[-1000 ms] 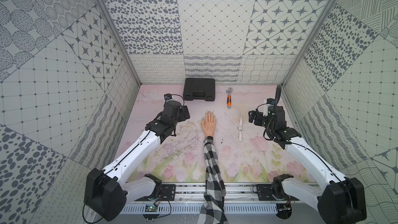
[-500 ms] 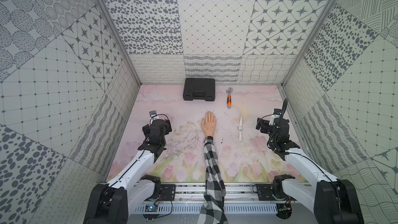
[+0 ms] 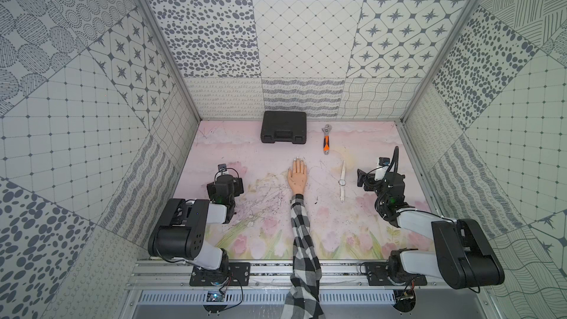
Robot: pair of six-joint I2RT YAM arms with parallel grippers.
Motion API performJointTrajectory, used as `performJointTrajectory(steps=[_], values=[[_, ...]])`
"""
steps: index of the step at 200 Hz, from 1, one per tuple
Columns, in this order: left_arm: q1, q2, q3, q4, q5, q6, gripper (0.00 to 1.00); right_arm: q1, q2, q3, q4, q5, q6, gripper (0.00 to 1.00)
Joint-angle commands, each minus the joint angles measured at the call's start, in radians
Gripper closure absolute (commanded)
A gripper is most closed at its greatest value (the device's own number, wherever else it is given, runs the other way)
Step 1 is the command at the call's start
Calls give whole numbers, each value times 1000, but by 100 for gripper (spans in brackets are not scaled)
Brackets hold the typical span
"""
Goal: Take off the watch
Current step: Reset both arms
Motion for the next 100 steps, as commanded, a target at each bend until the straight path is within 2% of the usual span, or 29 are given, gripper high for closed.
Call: performJointTrajectory(steps=[1,13,21,36,47,65,79,96,100], values=[[28,27,77,80,168,50,2,-2,-9,11,89,2,-12,2],[27,47,63,139,159,65,1,2,-20,-2,95,35,-7,2],[28,31,72,90,162,51,1,2,-24,-5,101,42,-10,2],[26,42,68,123,159,62,1,23,-35,-12,104,55,-123,2],[27,35,72,94,161,58,1,11,-19,-51,215,70,-147,2],[26,33,74,91,162,56,2,-52,42,-78,330,48,-70,2],[26,34,72,97,163,57,1,-95,148,-111,477,30,-28,2],[27,35,72,100,162,58,1,-130,317,-148,752,30,25,2],[26,35,73,96,162,57,1,-139,322,-144,759,11,27,2]])
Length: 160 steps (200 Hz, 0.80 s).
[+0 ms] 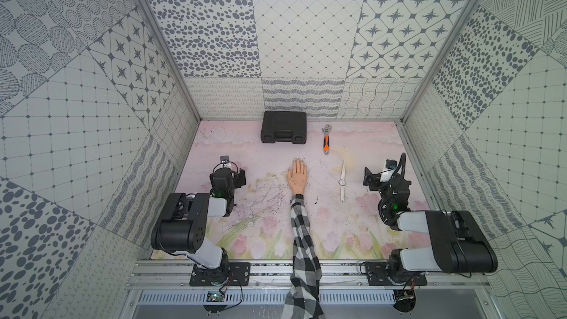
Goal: Take off the watch
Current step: Reset both arms
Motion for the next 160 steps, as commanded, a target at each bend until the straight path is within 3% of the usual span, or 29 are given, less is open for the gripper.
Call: performJointTrajectory(steps=[1,17,28,41,54,68,102,136,160], values=[[7,1,11,38,36,21,1,-40,136,-39,360,-30,67,2],[6,2,12,40,35,21,1,-47,31,43,62,-104,29,2],[7,3,11,42,37,21,1,-41,82,150,-48,-172,7,2],[11,2,15,36,42,19,1,27,54,217,-247,-84,-56,2],[11,2,15,35,42,20,1,19,83,192,-141,-92,-40,2],[11,2,16,36,43,20,1,21,57,208,-217,-96,-53,2],[11,2,14,36,43,20,1,50,63,199,-189,-41,-70,2],[10,3,13,36,43,19,1,17,65,210,-209,-100,-45,2],[11,2,12,39,43,20,1,34,64,204,-202,-70,-60,2]])
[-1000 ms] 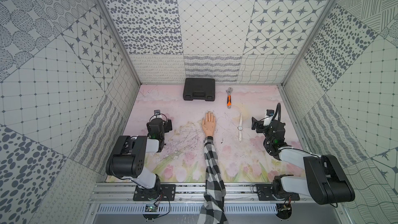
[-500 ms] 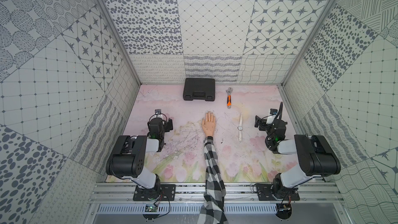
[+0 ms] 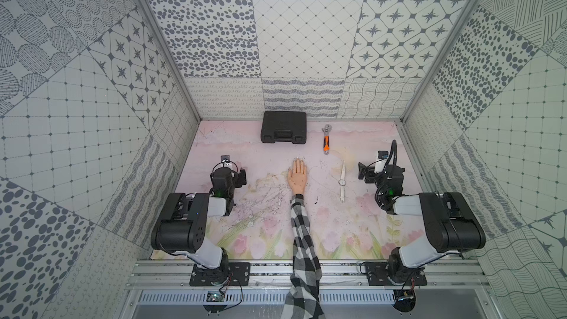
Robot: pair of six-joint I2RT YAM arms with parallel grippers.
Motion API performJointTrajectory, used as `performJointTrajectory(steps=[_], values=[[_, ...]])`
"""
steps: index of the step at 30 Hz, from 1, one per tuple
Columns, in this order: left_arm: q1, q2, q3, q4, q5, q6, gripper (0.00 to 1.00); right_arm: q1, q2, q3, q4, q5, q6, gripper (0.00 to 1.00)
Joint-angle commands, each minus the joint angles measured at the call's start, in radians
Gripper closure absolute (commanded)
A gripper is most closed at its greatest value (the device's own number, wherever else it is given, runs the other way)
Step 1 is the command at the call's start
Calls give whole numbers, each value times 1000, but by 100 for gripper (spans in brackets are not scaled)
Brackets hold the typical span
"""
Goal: Take off the watch
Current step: Reset both arms
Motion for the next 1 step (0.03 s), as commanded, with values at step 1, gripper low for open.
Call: performJointTrajectory(steps=[1], values=[[6,2,7,40,14,13,1,7,-9,-6,24,11,-15,2]])
